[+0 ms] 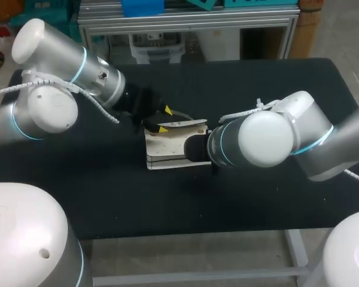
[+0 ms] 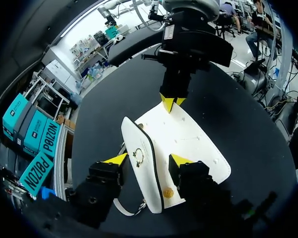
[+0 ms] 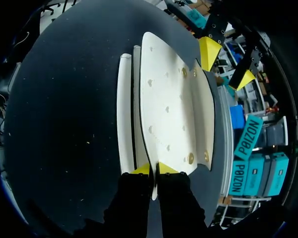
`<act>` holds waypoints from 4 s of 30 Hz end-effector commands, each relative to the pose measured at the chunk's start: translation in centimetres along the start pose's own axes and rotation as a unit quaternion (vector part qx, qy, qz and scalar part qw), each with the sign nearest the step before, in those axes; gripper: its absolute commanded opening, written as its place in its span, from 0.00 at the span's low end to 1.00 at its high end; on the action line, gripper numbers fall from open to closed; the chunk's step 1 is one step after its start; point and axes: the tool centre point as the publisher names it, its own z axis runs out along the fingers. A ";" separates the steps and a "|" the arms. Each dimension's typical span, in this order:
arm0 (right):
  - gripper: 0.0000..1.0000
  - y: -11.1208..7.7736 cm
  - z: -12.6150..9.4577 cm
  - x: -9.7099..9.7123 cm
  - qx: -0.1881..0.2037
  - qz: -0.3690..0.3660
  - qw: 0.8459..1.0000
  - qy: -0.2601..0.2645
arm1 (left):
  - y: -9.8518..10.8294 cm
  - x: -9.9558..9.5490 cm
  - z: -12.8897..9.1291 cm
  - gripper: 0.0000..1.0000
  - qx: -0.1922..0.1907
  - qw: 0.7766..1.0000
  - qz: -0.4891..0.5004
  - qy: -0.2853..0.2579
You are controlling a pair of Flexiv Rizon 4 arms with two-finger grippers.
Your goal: Pick up the bag, open it, inspect its contents, close it, and place it on the opposite side
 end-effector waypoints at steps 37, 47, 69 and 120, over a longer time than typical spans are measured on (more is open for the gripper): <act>0.00 -0.3 0.2 0.5 -0.007 0.000 1.000 -0.017 | 3.9 -1.9 4.5 0.47 -0.086 0.994 -0.064 -0.016; 0.00 -0.3 0.2 0.5 -0.007 0.000 1.000 -0.017 | 4.4 -2.7 4.7 0.27 -0.095 0.992 -0.081 -0.004; 0.00 -0.3 0.2 0.5 -0.007 0.000 1.000 -0.017 | 4.8 -2.5 4.5 0.00 -0.050 0.993 -0.104 0.031; 1.00 0.1 -8.5 -4.8 -0.019 0.057 0.996 -0.065 | -0.1 -5.2 -1.0 0.00 -0.022 0.990 -0.137 -0.039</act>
